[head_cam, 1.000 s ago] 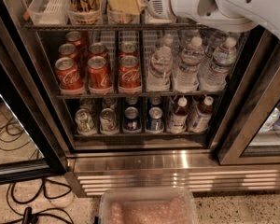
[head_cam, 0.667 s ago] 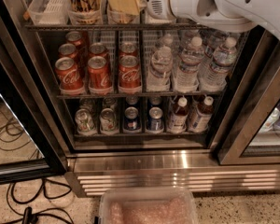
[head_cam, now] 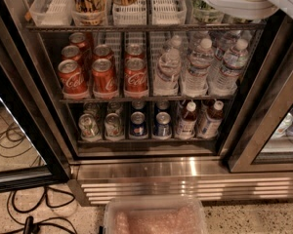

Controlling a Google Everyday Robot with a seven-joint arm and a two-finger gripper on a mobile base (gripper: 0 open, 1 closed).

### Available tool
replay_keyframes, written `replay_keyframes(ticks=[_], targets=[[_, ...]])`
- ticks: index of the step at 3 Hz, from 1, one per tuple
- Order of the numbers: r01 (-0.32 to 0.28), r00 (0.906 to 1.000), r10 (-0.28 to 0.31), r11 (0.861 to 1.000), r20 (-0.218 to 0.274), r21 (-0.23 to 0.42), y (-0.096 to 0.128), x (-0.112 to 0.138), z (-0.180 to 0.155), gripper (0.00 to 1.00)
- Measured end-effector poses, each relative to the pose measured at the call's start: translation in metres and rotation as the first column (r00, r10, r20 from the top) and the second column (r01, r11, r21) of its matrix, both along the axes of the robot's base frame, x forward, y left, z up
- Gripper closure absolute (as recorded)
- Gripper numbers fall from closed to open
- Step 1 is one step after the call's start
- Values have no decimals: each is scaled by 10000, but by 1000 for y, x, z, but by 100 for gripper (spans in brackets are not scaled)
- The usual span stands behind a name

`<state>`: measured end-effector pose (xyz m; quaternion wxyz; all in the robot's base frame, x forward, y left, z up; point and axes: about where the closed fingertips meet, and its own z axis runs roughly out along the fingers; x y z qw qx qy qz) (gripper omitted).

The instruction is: Pick orange can from top shelf of fridge

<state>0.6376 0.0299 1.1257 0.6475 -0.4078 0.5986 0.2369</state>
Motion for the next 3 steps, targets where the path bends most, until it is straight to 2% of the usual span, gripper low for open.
replay_keyframes(ticks=[1,2,3], targets=[[-401,9989,399,9992,249,56,-2,-7,29,100],[-699,9970,680,9961,-356,-541,-20,-38,25,100],[-1641,9772,1481,9815,-1523,-987,-28,-92,-3,100]])
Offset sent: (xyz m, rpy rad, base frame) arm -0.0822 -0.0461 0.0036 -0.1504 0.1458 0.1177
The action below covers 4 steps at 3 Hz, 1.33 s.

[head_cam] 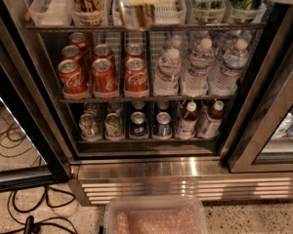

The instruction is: Pick orange can from top shelf of fridge

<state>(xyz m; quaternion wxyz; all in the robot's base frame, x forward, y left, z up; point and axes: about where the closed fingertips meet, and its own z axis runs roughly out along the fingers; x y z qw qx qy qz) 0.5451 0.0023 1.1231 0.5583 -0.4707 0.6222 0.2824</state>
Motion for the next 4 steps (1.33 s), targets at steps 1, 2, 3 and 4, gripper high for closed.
replay_keyframes(ticks=[1,2,3,4], targets=[[-991,9911,956,9945,-927,-331,-6,-47,-24,100],[-2147,9671,2082,9762,-1460,-304,-11,-87,-40,100],[-3178,9385,3111,9479,-1496,-225,-19,-119,-50,100],[-3178,9385,3111,9479,-1496,-225,-19,-119,-50,100]])
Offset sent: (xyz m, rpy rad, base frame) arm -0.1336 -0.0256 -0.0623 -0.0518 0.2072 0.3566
